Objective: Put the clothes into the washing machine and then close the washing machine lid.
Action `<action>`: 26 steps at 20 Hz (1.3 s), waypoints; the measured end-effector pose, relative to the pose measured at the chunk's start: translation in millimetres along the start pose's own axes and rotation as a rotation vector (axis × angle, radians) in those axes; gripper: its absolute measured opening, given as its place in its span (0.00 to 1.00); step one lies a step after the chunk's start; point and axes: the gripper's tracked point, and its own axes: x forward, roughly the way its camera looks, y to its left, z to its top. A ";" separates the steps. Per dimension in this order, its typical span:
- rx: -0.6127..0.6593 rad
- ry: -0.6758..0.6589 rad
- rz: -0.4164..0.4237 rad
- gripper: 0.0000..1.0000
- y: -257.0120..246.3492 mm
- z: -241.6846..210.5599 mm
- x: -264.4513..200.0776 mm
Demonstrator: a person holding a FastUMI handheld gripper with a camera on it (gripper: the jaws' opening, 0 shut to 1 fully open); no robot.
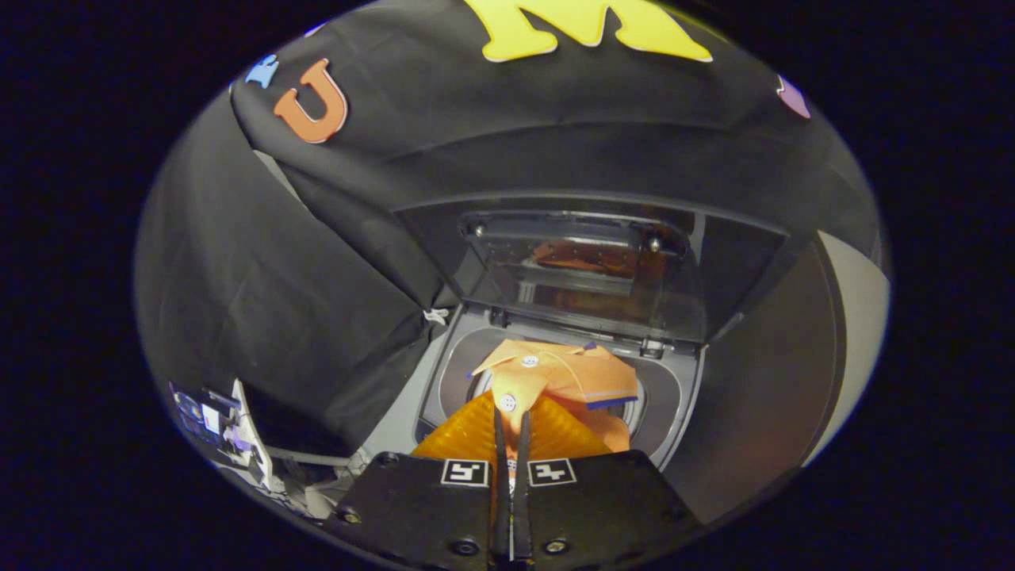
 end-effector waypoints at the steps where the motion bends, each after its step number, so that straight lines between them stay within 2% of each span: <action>1: -0.003 0.019 -0.009 0.05 -3.3 -2.1 6.6; 7: 0.011 0.128 -0.074 0.05 -22.1 -24.7 39.5; 16: 0.069 0.138 -0.116 0.06 -34.4 -33.2 52.3; 22: 0.054 0.136 -0.105 0.15 -30.4 -37.1 54.1; 23: 0.051 0.133 -0.100 0.22 -28.5 -35.6 51.9; 26: 0.033 0.085 -0.131 0.65 -32.1 -29.3 50.7</action>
